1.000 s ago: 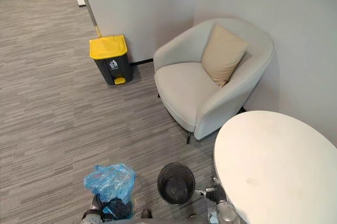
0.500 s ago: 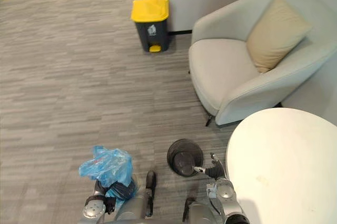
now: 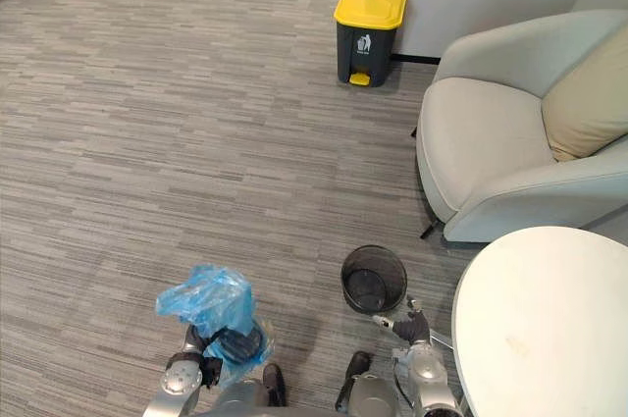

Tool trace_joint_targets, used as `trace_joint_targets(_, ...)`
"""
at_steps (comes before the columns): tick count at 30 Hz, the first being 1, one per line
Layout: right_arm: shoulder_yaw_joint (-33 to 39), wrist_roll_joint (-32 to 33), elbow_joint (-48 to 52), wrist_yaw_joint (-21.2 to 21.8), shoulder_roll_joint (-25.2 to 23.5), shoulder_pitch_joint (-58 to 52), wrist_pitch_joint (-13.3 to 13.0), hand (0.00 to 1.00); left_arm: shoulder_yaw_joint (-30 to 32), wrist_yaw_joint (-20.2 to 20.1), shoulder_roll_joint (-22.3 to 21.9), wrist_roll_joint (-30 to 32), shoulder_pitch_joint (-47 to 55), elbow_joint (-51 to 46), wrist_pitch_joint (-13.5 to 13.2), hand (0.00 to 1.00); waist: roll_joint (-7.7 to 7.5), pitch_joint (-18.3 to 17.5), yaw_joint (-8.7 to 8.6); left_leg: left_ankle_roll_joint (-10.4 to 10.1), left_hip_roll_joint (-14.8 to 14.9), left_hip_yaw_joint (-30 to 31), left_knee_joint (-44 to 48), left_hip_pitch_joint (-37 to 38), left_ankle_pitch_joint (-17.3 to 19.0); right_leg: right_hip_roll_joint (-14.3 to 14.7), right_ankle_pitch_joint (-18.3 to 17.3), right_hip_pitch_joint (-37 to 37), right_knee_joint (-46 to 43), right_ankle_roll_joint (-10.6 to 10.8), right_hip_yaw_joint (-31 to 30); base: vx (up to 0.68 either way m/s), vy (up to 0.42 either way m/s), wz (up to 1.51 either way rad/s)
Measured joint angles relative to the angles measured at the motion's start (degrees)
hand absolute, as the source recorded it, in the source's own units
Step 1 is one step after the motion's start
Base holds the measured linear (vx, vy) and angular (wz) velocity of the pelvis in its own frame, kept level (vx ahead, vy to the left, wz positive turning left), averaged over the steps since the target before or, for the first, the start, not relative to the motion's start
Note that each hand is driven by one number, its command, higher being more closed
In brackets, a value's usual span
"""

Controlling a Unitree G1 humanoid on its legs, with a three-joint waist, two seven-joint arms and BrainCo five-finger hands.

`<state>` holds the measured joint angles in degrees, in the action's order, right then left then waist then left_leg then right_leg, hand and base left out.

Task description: Gather rubbish on tea table into small bin, then transfer packed bag to large trash can.

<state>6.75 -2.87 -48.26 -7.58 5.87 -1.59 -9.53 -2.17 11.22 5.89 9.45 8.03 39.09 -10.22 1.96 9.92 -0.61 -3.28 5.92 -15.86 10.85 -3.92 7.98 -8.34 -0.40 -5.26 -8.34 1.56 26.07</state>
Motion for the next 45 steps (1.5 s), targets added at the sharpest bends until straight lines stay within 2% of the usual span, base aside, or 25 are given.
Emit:
trace_joint_targets(7,0.0,0.0,-1.0,0.0,0.0,0.0,1.1,0.0,0.1,0.0,1.0,0.4,-0.2,1.0,0.1,1.0,-0.5,-0.3,-0.19,2.0,-1.2,0.4,2.1,-1.9,1.8,-1.8,-1.0,-1.1,-1.0,1.6,-0.2,-0.01,0.072,0.06)
trace_joint_targets(12,-0.5,-0.3,-2.2,0.1,0.0,0.0,1.2,0.0,0.4,0.0,1.1,0.3,1.0,1.0,0.4,1.0,-2.42,-1.0,-0.22,3.0,-2.9,1.5,9.4,-2.3,7.2,-7.2,-8.8,-5.0,-17.4,3.7,-2.5,0.15,0.048,0.09)
trace_joint_targets(14,-0.5,-0.7,-2.2,0.1,0.2,-0.1,1.2,0.0,0.2,0.0,1.2,0.3,0.9,0.7,0.4,1.0,-2.64,-0.9,-0.7,4.2,-4.3,3.2,9.2,-1.0,8.4,-8.7,-8.7,-7.0,-25.0,3.9,-7.8,0.19,0.081,0.44)
trace_joint_targets(15,-0.6,-0.8,-2.2,0.1,0.0,0.1,1.2,0.0,0.4,0.0,1.5,0.3,0.0,0.7,0.4,1.0,-3.08,-0.7,-1.36,5.0,-5.2,4.9,9.2,0.4,8.9,-9.8,-6.7,-11.0,-34.4,2.0,-11.8,0.2,0.079,0.64)
trace_joint_targets(16,-0.7,-0.7,-2.3,0.1,-0.1,0.1,1.2,0.0,0.5,0.0,1.6,0.3,-0.3,0.7,0.4,1.0,-2.98,-0.3,-1.7,5.3,-4.9,5.5,9.5,0.9,9.1,-9.1,-8.5,-12.6,-36.5,3.2,-13.9,0.25,0.041,0.61)
trace_joint_targets(17,-1.0,-0.7,-2.7,0.2,-0.2,0.1,1.2,0.0,0.5,0.1,1.5,0.3,-0.6,0.6,0.4,1.0,-2.0,0.2,-1.88,5.4,-3.7,7.1,10.0,1.3,10.0,-5.4,-11.6,-14.3,-35.1,3.7,-16.8,0.22,-0.043,0.64)
trace_joint_targets(19,-0.9,-0.6,-3.6,0.2,-0.3,-0.1,1.2,0.0,0.6,0.1,2.4,0.2,-1.8,0.7,0.5,1.0,-2.34,0.4,-2.02,5.1,-3.0,9.8,9.6,2.0,10.5,-1.5,-12.4,-16.7,-30.8,3.4,-17.8,0.23,-0.091,0.78)
trace_joint_targets(21,-0.8,-0.6,-4.8,0.1,0.0,-0.1,1.3,0.0,0.6,0.1,2.6,0.2,-2.7,0.7,0.5,1.0,-3.15,0.8,-2.7,3.8,-2.9,12.3,8.6,3.7,11.1,0.6,-10.9,-17.5,-23.1,2.9,-17.2,0.26,-0.156,0.79)
trace_joint_targets(22,-0.8,-0.5,-5.0,0.1,0.0,-0.4,1.4,0.0,0.6,0.0,2.9,0.3,-2.7,0.7,0.5,1.0,-4.37,0.6,-2.86,1.9,-3.7,13.5,8.3,5.1,12.3,1.0,-7.4,-16.9,-16.9,2.3,-17.4,0.33,-0.241,0.71)
trace_joint_targets(23,-0.7,-0.5,-4.9,0.1,0.3,-0.7,1.4,0.0,0.6,0.0,2.7,0.3,-2.6,1.0,0.6,1.0,-5.02,0.4,-3.48,0.8,-3.8,14.7,8.2,6.2,13.2,1.2,-3.2,-16.1,-17.8,-0.5,-18.0,0.35,-0.242,0.64)
trace_joint_targets(25,0.6,-0.5,-4.0,0.0,1.5,-0.8,1.4,0.0,0.4,0.0,1.6,0.3,-3.0,0.9,0.8,1.0,-1.22,-0.2,-3.41,-0.6,-1.3,15.7,7.2,7.2,13.5,2.8,-7.1,-16.0,-19.8,-1.4,-15.2,0.42,-0.218,0.41)
trace_joint_targets(26,1.6,-0.5,-4.0,0.1,1.3,-0.5,1.4,0.0,0.5,0.0,1.6,0.3,-3.4,0.9,0.8,1.0,-0.2,0.0,-3.42,-1.9,-0.2,15.6,8.4,6.9,12.8,3.5,-7.7,-15.3,-19.7,-2.5,-14.3,0.48,-0.22,0.28)
trace_joint_targets(28,1.8,-0.4,-3.3,0.1,0.7,-1.0,1.7,0.0,0.6,0.0,1.5,0.3,-3.5,0.8,0.9,1.0,0.49,0.1,-3.3,-6.1,2.2,15.4,17.8,4.7,10.4,5.1,-9.2,-11.2,-18.1,-3.7,-12.6,0.38,-0.181,0.19)
trace_joint_targets(29,1.8,0.1,-1.6,0.0,0.2,-2.1,2.0,0.0,0.6,-0.1,1.1,0.3,-3.3,0.2,0.9,1.0,0.43,0.2,-3.15,-8.9,4.2,14.9,28.3,1.5,7.9,6.2,-10.1,-6.8,-15.9,-4.4,-12.0,0.4,-0.16,0.07)
trace_joint_targets(30,1.7,0.2,-0.3,0.0,-0.6,-2.3,2.0,0.0,0.6,-0.1,0.9,0.3,-2.9,-1.0,0.8,1.0,0.14,0.3,-2.9,-8.5,6.4,12.8,35.9,-0.9,7.7,7.0,-10.4,-4.2,-14.5,-4.8,-12.0,0.45,-0.141,-0.08)
trace_joint_targets(31,1.7,0.7,1.2,0.0,-0.9,-2.2,2.0,0.0,0.6,-0.1,0.7,0.3,-2.8,-2.2,0.8,1.0,-0.31,0.4,-2.58,-6.8,8.8,8.8,42.3,-3.8,8.6,7.6,-10.5,-1.2,-12.5,-5.0,-12.3,0.34,-0.07,-0.2)
trace_joint_targets(33,1.7,1.3,2.1,-0.1,-1.1,-2.2,1.6,0.0,0.6,-0.4,0.1,0.3,-3.1,-4.1,0.8,1.0,-1.44,0.4,-1.47,-3.0,10.3,4.5,43.1,-8.2,10.7,7.7,-10.4,1.9,-9.3,-4.9,-13.7,0.3,-0.015,-0.26)
trace_joint_targets(34,1.8,1.4,2.1,-0.1,-1.3,-2.1,1.6,0.0,0.6,-0.5,-0.1,0.3,-3.3,-4.4,0.7,1.0,-1.46,0.4,-1.31,-2.4,10.3,4.3,41.5,-9.3,11.1,7.6,-10.3,2.7,-8.5,-4.8,-13.9,0.26,0.038,-0.28)
trace_joint_targets(37,2.6,2.4,1.2,-0.1,-2.1,-1.0,1.6,0.0,0.6,-1.2,-0.5,0.3,-3.4,-3.9,0.8,1.0,-1.92,0.8,-0.15,-2.0,8.2,6.3,28.9,-13.2,11.3,7.0,-10.1,5.3,-6.1,-4.4,-17.1,0.27,0.203,-0.48)
trace_joint_targets(38,2.8,2.4,0.3,-0.2,-2.3,-0.2,1.6,0.0,0.7,-1.2,-0.5,0.3,-3.5,-3.6,0.8,1.0,-2.37,1.1,0.17,-2.6,5.8,9.6,21.5,-14.0,9.9,6.0,-10.4,5.4,-5.9,-3.0,-19.1,0.23,0.302,-0.79)
trace_joint_targets(39,2.8,2.4,-0.6,-0.3,-2.0,0.1,1.6,0.0,0.6,-1.2,-0.8,0.3,-3.5,-3.3,0.8,1.0,-1.34,1.0,0.25,-3.1,4.3,13.3,12.3,-13.6,5.8,6.0,-11.2,5.4,-6.0,-0.4,-21.0,0.21,0.33,-0.85)
trace_joint_targets(40,2.8,2.4,-0.7,-0.3,-1.7,0.1,1.5,0.0,0.6,-1.2,-1.2,0.3,-3.7,-2.6,0.7,1.0,-0.34,1.2,0.39,-4.2,4.7,14.7,9.7,-13.0,1.4,6.5,-11.9,5.3,-6.4,0.8,-22.4,0.2,0.358,-1.03)
trace_joint_targets(41,2.3,2.4,-1.1,-0.2,-1.8,0.2,1.7,0.0,0.6,-1.1,-1.5,0.3,-4.1,-0.7,0.9,1.0,-0.36,1.0,1.54,-3.5,3.8,14.0,10.2,-11.6,-2.9,6.0,-13.0,5.2,-7.4,2.5,-25.4,0.21,0.36,-0.92)
trace_joint_targets(43,1.9,2.4,-1.1,-0.2,-2.6,-0.7,1.6,0.0,0.6,-1.1,-0.8,0.3,-4.3,0.0,1.0,1.0,-2.6,0.5,1.17,-1.7,0.7,12.3,12.1,-11.4,0.5,3.0,-14.9,4.9,-9.0,3.9,-28.2,0.24,0.317,-0.61)
trace_joint_targets(45,1.9,2.4,-1.1,-0.2,-2.7,-1.5,1.6,0.0,0.5,-1.2,0.1,0.3,-4.5,0.2,1.0,1.0,-3.69,0.4,1.22,-0.1,-0.8,9.9,14.5,-11.1,3.5,1.1,-16.4,2.4,-14.7,5.0,-30.8,0.24,0.235,-0.48)
